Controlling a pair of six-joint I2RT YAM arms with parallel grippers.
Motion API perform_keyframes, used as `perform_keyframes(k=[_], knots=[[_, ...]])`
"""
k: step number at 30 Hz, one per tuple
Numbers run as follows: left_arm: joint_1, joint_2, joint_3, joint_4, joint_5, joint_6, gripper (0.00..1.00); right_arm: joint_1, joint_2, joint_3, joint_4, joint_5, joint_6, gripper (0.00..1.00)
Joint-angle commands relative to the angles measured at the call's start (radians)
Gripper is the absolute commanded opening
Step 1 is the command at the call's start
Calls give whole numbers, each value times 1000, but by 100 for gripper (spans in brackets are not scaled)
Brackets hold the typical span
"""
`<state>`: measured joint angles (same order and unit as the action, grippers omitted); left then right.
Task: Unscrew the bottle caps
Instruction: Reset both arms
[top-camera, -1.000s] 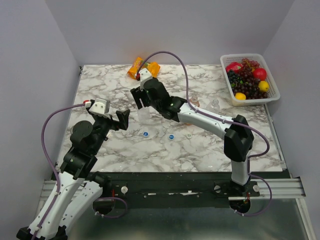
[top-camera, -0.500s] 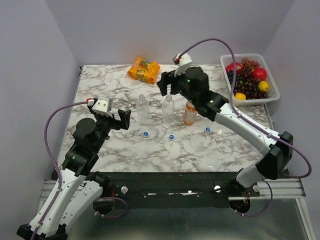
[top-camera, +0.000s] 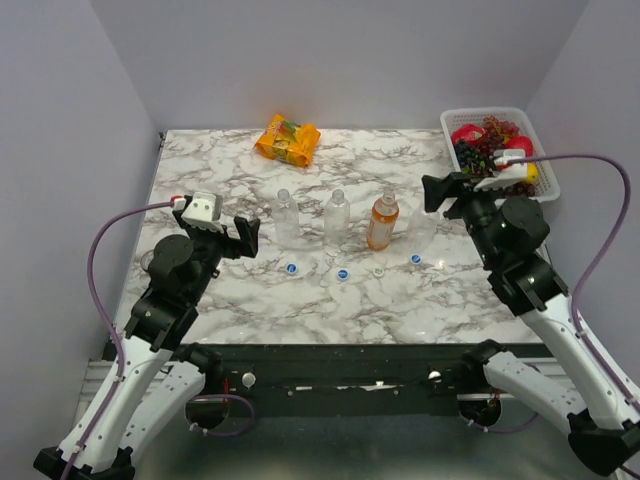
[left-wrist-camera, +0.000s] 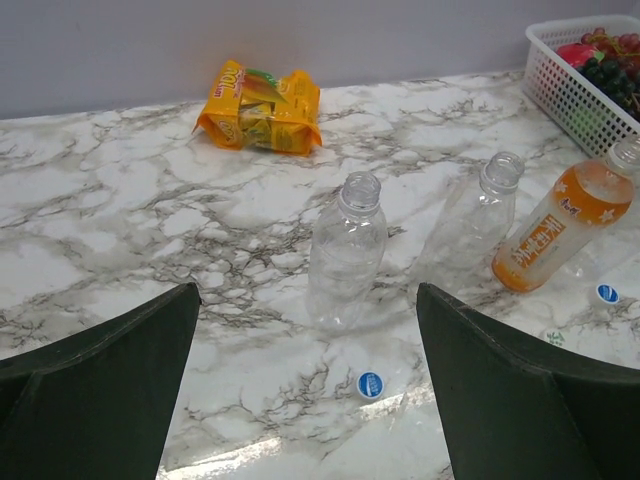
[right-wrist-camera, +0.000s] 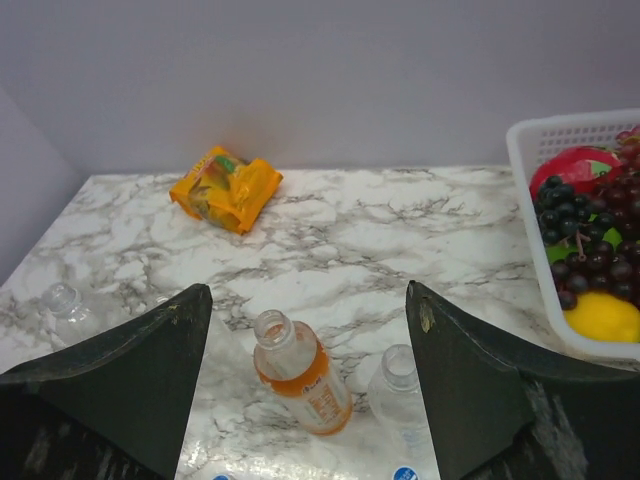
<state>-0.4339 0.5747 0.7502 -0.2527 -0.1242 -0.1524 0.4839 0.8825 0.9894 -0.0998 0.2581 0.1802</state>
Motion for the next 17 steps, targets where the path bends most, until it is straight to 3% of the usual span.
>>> perform_keyframes(k=[1, 6, 17], knots=[[4, -9, 25, 12, -83, -53, 99, -4, -131, -96, -20, 107, 8, 86], [4, -16, 20, 21, -80, -50, 99, -4, -247, -162, -51, 151, 12, 86], [4, -22, 14, 23, -72, -32, 99, -4, -297, -187, -74, 156, 7, 86]])
